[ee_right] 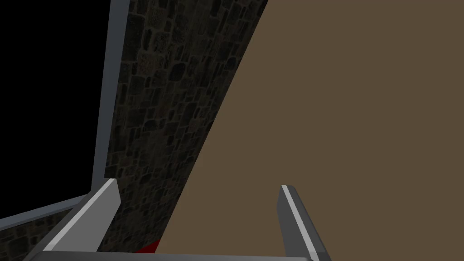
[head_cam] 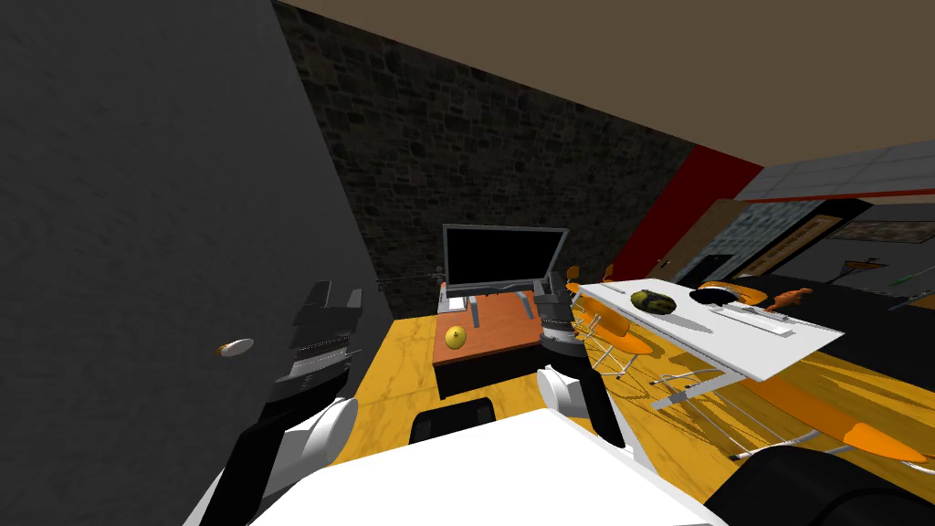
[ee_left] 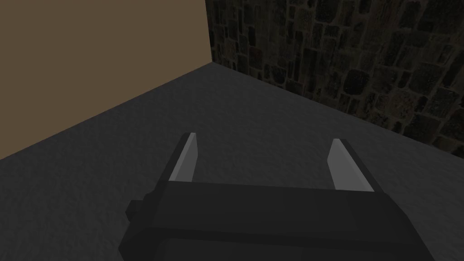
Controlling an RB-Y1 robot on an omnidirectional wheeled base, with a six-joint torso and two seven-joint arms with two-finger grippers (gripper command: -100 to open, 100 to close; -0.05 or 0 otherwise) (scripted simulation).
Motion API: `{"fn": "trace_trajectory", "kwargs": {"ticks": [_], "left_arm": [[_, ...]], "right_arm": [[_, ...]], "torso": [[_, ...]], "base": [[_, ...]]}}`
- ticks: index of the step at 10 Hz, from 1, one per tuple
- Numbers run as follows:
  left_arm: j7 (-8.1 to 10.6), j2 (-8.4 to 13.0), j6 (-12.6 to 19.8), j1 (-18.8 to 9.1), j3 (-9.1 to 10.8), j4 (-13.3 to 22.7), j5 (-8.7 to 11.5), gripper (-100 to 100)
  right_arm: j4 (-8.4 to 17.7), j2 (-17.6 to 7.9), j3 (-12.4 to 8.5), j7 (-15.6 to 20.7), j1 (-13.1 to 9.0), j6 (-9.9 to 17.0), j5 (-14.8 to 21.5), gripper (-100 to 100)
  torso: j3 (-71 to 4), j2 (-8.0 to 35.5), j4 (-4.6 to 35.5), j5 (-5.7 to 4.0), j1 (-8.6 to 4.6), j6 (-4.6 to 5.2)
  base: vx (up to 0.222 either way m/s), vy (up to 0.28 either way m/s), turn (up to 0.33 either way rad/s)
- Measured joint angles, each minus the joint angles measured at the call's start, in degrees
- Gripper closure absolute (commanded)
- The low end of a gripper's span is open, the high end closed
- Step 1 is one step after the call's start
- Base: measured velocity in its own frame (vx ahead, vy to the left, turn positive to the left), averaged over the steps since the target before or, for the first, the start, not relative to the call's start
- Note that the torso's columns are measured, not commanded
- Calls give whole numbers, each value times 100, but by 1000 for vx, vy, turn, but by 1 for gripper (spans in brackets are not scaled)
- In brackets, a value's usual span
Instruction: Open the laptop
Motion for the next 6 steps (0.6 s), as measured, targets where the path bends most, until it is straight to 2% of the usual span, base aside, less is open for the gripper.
{"fn": "trace_trajectory", "kwargs": {"ticks": [2, 6], "left_arm": [[0, 0, 0, 0, 0, 0, 0, 0], [0, 0, 0, 0, 0, -1, 0, 0]], "right_arm": [[0, 0, 0, 0, 0, 0, 0, 0], [-1, 0, 0, 0, 0, 0, 0, 0]], "torso": [[-1200, 597, 600, 0, 0, 0], [-4536, 2269, 2268, 0, 0, 0]], "base": [[0, 0, 0], [0, 0, 0]]}}
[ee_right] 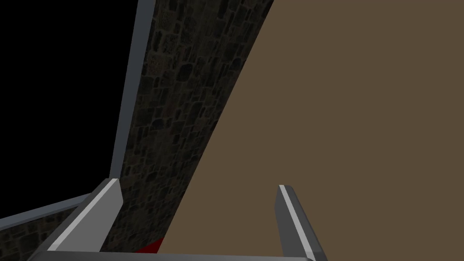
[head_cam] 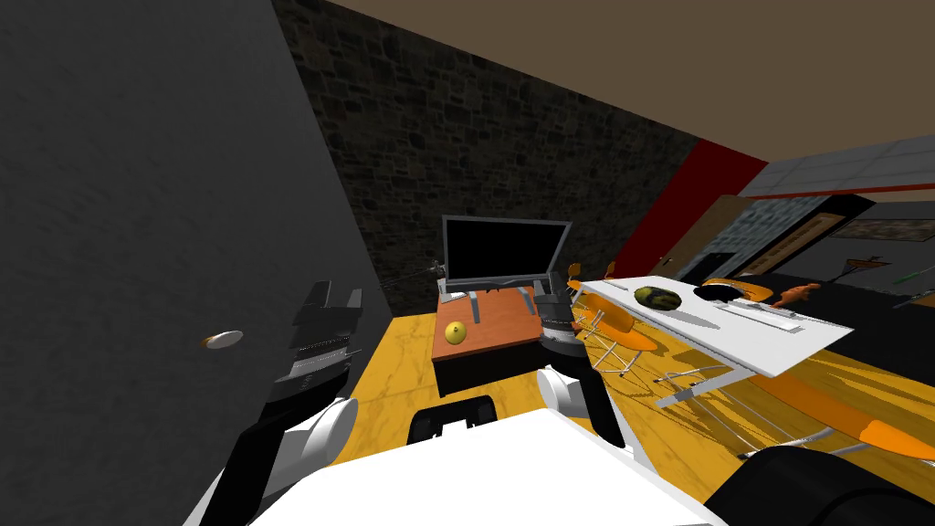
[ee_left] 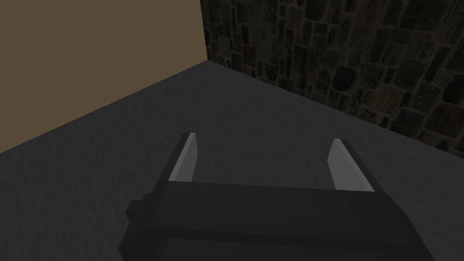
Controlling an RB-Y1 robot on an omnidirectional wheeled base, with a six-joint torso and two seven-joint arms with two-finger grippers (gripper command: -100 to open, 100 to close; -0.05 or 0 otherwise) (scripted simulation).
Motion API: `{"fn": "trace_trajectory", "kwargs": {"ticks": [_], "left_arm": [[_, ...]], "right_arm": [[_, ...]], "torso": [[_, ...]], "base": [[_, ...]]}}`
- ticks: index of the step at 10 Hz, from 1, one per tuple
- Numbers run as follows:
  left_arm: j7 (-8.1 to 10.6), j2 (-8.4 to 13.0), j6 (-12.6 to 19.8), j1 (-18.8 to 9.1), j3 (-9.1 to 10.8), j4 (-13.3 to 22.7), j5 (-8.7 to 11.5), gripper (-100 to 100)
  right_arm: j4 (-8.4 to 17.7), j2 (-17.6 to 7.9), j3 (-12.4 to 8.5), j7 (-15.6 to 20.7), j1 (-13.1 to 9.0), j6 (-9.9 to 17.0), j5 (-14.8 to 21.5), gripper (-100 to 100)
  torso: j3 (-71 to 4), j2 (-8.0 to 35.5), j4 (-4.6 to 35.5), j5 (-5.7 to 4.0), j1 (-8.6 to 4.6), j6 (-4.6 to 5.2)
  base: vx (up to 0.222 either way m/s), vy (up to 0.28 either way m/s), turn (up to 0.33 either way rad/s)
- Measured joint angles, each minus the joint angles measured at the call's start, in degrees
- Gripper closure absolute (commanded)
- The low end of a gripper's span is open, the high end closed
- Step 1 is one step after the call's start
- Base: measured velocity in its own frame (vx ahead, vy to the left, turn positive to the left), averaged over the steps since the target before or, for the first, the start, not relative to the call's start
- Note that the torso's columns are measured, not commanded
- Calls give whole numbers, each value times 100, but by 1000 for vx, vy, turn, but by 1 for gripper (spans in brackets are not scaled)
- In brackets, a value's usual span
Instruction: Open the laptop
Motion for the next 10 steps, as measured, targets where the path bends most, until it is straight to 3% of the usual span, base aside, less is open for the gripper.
{"fn": "trace_trajectory", "kwargs": {"ticks": [3, 4, 7, 10], "left_arm": [[0, 0, 0, 0, 0, 0, 0, 0], [0, 0, 0, 0, 0, 0, 0, -100], [-89, 386, -116, -47, 127, 258, 272, -100], [-289, 750, -355, -148, 378, 746, 768, -100]], "right_arm": [[0, 0, 0, 0, 0, 0, 0, 0], [0, 0, 0, 0, 0, 0, 0, 0], [3, 0, 1, 0, 0, 1, 0, 0], [3, 0, 1, 0, 0, 1, 0, 0]], "torso": [[-2537, 1270, 1269, 0, 0, 0], [-3383, 1693, 1692, 0, 0, 0], [-3913, 1957, 1954, 0, 0, 1], [-3920, 1961, 1960, 0, -2, 0]], "base": [[0, 0, 0], [1, -4, -72], [-15, -6, -156], [-19, -12, -171]]}}
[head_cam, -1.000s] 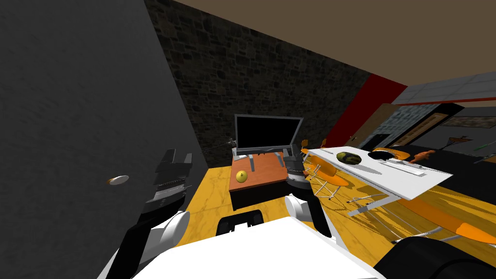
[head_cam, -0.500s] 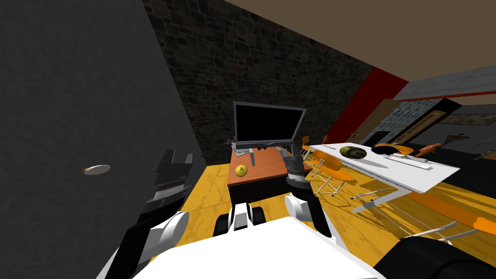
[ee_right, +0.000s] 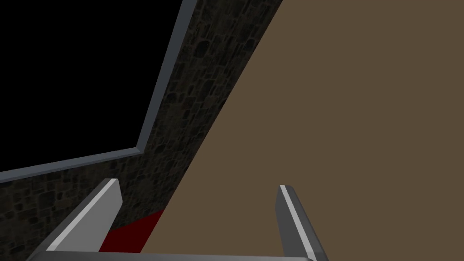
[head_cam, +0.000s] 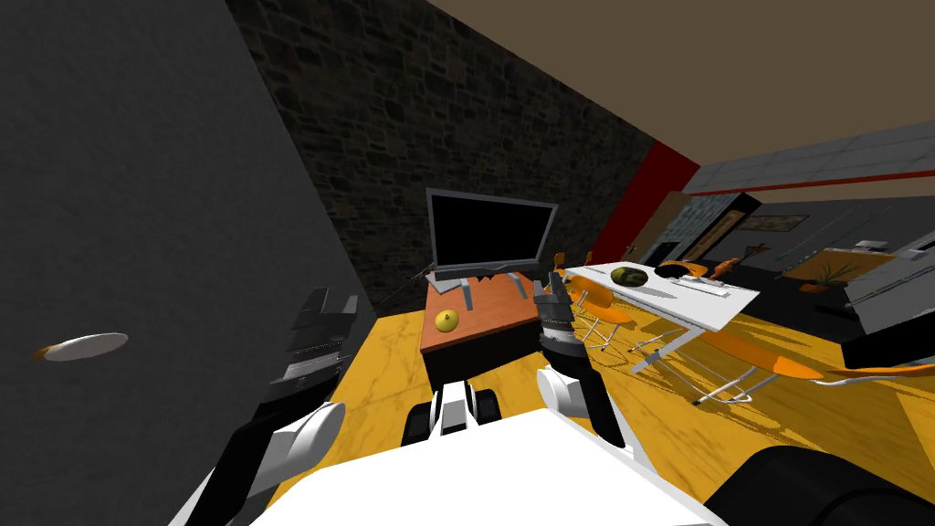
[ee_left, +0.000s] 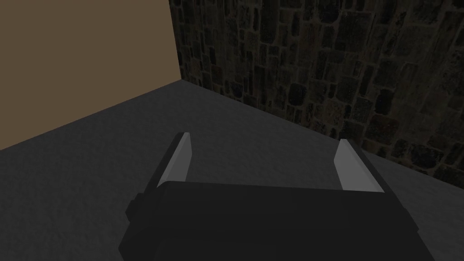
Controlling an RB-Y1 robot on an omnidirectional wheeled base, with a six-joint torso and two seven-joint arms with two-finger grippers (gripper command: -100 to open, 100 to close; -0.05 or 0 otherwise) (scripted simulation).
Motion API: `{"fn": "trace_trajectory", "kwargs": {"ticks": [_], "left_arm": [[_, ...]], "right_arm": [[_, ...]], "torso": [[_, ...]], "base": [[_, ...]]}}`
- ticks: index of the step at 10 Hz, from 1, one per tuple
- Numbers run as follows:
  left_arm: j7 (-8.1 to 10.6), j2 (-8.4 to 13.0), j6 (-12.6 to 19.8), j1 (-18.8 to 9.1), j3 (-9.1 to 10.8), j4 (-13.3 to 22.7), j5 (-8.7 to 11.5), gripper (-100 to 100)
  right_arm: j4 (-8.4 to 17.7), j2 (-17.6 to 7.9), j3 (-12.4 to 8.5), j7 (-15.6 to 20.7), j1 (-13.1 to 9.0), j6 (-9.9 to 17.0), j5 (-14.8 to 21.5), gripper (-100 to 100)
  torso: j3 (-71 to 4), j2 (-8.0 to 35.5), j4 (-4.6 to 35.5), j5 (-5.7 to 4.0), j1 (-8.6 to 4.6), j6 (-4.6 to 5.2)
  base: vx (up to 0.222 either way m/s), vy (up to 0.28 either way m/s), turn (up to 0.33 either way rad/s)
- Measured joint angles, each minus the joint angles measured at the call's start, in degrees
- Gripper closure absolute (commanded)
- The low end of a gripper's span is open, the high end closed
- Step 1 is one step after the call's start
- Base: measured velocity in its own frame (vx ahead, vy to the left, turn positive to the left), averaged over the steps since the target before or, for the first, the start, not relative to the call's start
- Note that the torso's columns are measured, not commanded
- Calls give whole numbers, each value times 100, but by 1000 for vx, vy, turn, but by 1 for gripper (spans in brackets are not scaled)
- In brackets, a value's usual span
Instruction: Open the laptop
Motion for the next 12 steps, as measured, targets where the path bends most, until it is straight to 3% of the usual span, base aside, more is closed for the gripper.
{"fn": "trace_trajectory", "kwargs": {"ticks": [5, 12], "left_arm": [[-260, 349, -376, -162, 441, 726, 815, -100], [-670, 610, -826, -360, 966, 1638, 1895, -100]], "right_arm": [[0, 0, 0, 0, 0, 0, 0, 0], [0, 0, -1, 0, 1, 0, 0, 0]], "torso": [[-1, -2, 0, 0, 0, 2], [-2, -3, 0, 1, 3, -2]], "base": [[-17, -11, -172], [-15, -15, -182]]}}
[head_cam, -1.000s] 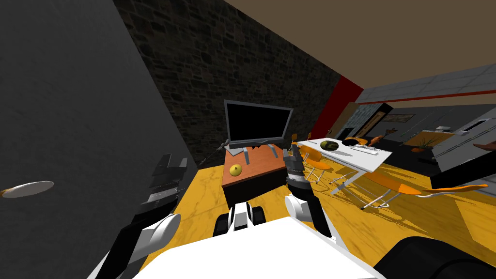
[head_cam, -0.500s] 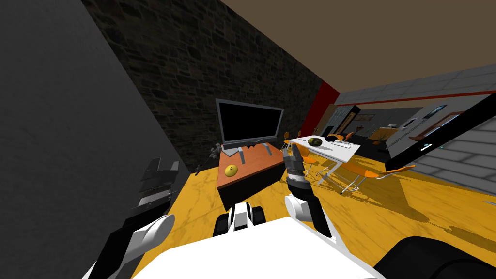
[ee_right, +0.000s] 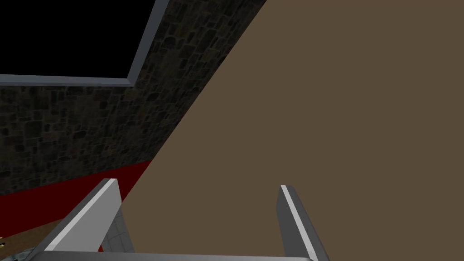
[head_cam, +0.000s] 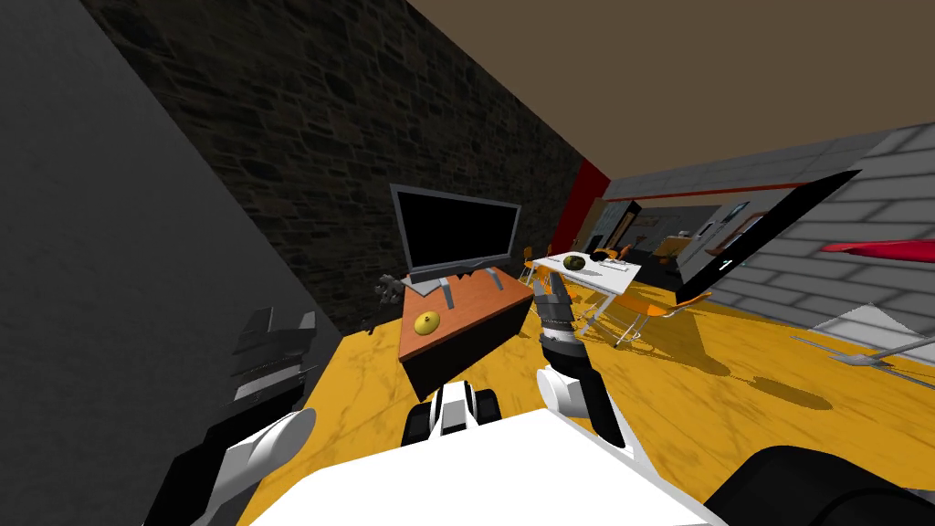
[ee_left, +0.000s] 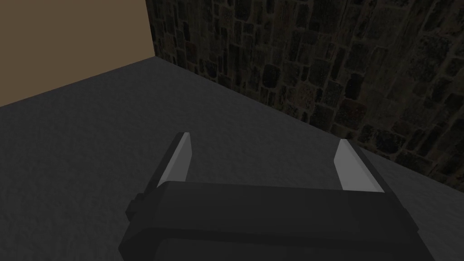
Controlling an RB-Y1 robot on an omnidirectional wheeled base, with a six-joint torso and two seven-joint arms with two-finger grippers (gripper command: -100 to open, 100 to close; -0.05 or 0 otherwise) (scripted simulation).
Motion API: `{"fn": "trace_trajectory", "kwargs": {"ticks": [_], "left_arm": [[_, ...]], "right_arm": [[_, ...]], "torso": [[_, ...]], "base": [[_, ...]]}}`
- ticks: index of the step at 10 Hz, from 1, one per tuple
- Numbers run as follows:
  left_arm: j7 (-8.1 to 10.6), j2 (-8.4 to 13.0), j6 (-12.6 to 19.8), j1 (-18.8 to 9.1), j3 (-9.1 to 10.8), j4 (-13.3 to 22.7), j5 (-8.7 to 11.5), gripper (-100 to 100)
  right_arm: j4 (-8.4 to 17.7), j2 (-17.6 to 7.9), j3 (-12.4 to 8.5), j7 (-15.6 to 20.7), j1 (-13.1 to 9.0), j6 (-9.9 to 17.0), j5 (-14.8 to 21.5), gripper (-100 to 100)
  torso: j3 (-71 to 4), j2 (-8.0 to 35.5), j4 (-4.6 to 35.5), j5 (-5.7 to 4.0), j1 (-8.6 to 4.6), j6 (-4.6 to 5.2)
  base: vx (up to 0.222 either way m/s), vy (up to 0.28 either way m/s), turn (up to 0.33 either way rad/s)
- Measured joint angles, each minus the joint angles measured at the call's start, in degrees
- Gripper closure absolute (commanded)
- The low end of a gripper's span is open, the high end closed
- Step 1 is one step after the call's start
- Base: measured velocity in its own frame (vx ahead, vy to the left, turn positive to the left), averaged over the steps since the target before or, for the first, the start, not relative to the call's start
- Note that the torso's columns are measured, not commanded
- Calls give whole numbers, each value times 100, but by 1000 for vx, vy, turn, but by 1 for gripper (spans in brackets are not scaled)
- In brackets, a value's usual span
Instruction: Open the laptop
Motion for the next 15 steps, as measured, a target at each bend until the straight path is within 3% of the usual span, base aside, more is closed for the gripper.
{"fn": "trace_trajectory", "kwargs": {"ticks": [7, 11, 14, 15], "left_arm": [[-420, 282, -550, -225, 604, 1069, 1201, -100], [-661, 370, -870, -345, 854, 1694, 1852, -100], [-913, 411, -947, -360, 1068, 1914, 2378, -100], [-915, 442, -969, -399, 1078, 2038, 2441, -100]], "right_arm": [[0, 0, 0, 0, -1, 0, 0, 0], [0, 0, 0, 0, 0, 0, 0, 0], [0, 0, -1, 0, 1, 0, 0, 0], [0, 0, -1, 0, 1, 0, 0, 0]], "torso": [[0, 1, 0, -1, -3, 6], [-1, -1, 0, 0, -2, 8], [1, 2, 0, 0, 1, -2], [1, 2, 0, 1, 4, -1]], "base": [[-9, -19, -187], [3, -21, -209], [7, -16, -126], [16, -19, -236]]}}
